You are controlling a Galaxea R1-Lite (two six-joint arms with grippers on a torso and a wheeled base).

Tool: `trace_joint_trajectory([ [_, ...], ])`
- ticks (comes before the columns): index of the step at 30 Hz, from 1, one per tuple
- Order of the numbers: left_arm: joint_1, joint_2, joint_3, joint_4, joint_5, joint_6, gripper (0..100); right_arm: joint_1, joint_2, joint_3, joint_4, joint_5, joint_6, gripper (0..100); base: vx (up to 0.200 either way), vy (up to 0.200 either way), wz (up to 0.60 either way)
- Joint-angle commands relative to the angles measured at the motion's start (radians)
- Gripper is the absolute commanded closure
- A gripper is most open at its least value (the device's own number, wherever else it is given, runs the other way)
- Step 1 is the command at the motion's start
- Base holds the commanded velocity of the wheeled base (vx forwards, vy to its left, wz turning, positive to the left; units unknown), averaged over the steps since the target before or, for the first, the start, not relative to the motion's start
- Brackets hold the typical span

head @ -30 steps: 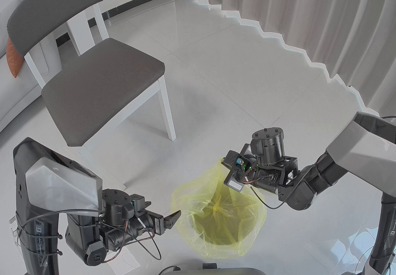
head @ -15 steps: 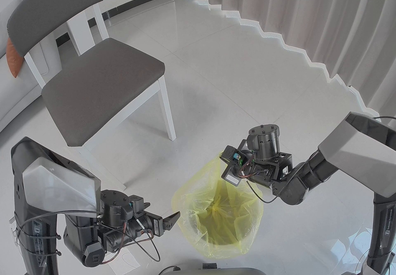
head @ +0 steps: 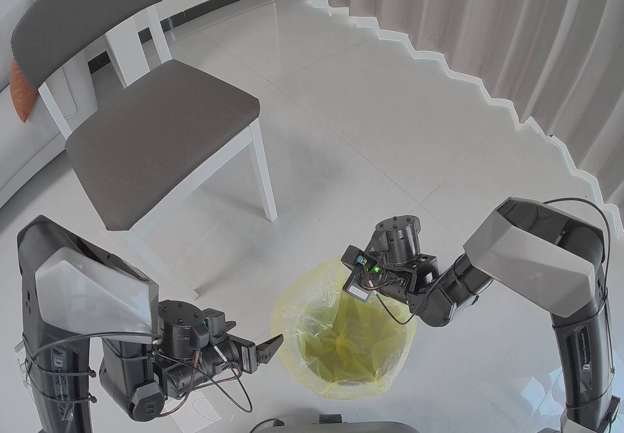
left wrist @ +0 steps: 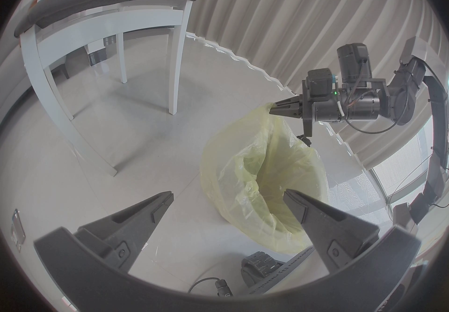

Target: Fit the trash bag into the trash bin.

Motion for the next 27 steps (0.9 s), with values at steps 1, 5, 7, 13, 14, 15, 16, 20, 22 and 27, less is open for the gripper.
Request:
trace_joint_trajectory([
  [1, -0.002, 0.006, 0.0, -0.018, 0.0, -0.001, 0, 0.001, 0.025, -0.013, 0.0, 0.0, 0.002, 100, 0.0, 0.0, 0.0],
  [5, -0.005, 0.014, -0.006, -0.018, 0.0, -0.001, 0, -0.001, 0.021, -0.008, 0.0, -0.002, 0.0, 100, 0.0, 0.0, 0.0],
  [7, -0.007, 0.017, -0.011, -0.018, 0.001, -0.001, 0, -0.001, 0.019, -0.004, -0.001, -0.002, 0.002, 100, 0.0, 0.0, 0.0],
  [13, -0.008, 0.028, -0.047, -0.018, -0.003, 0.004, 0, 0.018, -0.061, 0.042, -0.021, 0.0, 0.009, 0, 0.0, 0.0, 0.0],
  [14, -0.013, 0.028, -0.063, -0.018, -0.002, 0.004, 0, 0.024, -0.081, 0.052, -0.02, 0.0, 0.009, 0, 0.0, 0.0, 0.0],
  [15, -0.013, 0.028, -0.074, -0.018, 0.0, 0.004, 0, 0.028, -0.087, 0.056, -0.018, 0.0, 0.009, 0, 0.0, 0.0, 0.0],
  [16, -0.013, 0.028, -0.101, -0.018, 0.0, 0.002, 0, 0.033, -0.098, 0.062, -0.013, 0.0, 0.009, 0, 0.0, 0.0, 0.0],
  [20, -0.008, 0.038, -0.166, -0.016, 0.0, 0.013, 0, 0.016, -0.121, 0.124, -0.032, -0.002, 0.012, 0, 0.0, 0.0, 0.0],
  [22, -0.01, 0.058, -0.201, 0.01, 0.001, 0.016, 0, -0.027, -0.18, 0.214, -0.066, 0.001, 0.014, 0, 0.0, 0.0, 0.0],
  [27, -0.013, 0.095, -0.282, 0.119, 0.0, 0.019, 0, -0.13, -0.269, 0.406, -0.176, 0.018, 0.043, 0, 0.0, 0.0, 0.0],
])
